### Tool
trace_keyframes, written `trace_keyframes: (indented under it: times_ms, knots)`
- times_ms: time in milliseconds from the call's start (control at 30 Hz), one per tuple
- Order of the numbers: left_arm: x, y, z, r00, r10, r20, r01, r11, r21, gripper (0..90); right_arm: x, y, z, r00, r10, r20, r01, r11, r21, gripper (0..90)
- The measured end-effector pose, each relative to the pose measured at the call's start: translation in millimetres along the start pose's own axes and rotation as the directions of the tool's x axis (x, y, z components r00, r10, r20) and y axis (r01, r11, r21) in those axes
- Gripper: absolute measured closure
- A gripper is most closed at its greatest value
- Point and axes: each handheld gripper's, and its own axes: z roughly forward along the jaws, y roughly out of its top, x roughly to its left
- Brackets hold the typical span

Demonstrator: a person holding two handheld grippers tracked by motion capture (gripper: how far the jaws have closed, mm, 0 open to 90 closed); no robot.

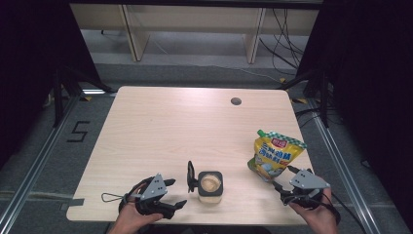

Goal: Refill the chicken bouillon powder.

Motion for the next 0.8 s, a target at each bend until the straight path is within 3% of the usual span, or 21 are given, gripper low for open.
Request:
trace_keyframes:
  times_ms: [100, 367, 433, 467, 500, 567, 667, 733, 800]
  knots:
    - [1.3, 0.4, -0.6, 0.9999, 0.014, -0.007, -0.014, 0.9999, 0.004, 22.2, 2.1, -3.5, -5.7, 0.9997, 0.016, 0.017, -0.016, 1.000, 0.004, 26.9]
    - [0.0, 4.9, -3.5, 1.0000, -0.005, 0.003, 0.005, 0.9998, -0.019, 22.4, 10.9, -11.0, -19.1, 0.9994, 0.021, 0.027, -0.021, 1.000, 0.015, 27.0]
    - [1.2, 7.1, -5.0, 0.9999, 0.010, 0.003, -0.010, 0.9995, -0.031, 22.6, 13.5, -12.3, -20.4, 0.9997, 0.015, 0.017, -0.015, 1.000, 0.014, 27.0]
    - [0.5, 7.6, -5.8, 1.0000, -0.003, 0.002, 0.003, 0.9996, -0.029, 22.8, 15.1, -12.6, -21.2, 0.9998, 0.016, 0.012, -0.017, 1.000, 0.019, 26.9]
    - [1.4, 9.3, -7.1, 0.9999, 0.015, 0.000, -0.015, 0.9994, -0.030, 23.3, 16.4, -12.7, -21.5, 0.9998, 0.016, 0.011, -0.016, 1.000, 0.020, 27.0]
    - [0.3, 11.0, -9.0, 0.9999, -0.011, -0.012, 0.010, 0.9996, -0.027, 23.9, 19.5, -13.2, -22.0, 1.0000, 0.009, 0.000, -0.009, 1.000, 0.022, 27.0]
    - [2.1, 13.1, -9.9, 1.0000, 0.007, -0.005, -0.007, 0.9993, -0.037, 25.9, 24.3, -14.1, -21.7, 0.9999, 0.005, -0.012, -0.005, 1.000, 0.028, 26.9]
    - [0.5, 15.0, -11.2, 0.9999, -0.014, -0.006, 0.014, 0.9996, -0.024, 29.8, 27.0, -14.2, -22.1, 0.9998, 0.005, -0.021, -0.005, 0.999, 0.033, 27.0]
    - [1.4, 17.2, -11.2, 1.0000, 0.008, 0.002, -0.008, 0.9996, -0.026, 33.0, 29.6, -14.1, -22.2, 0.9997, -0.005, -0.023, 0.006, 0.999, 0.033, 27.0]
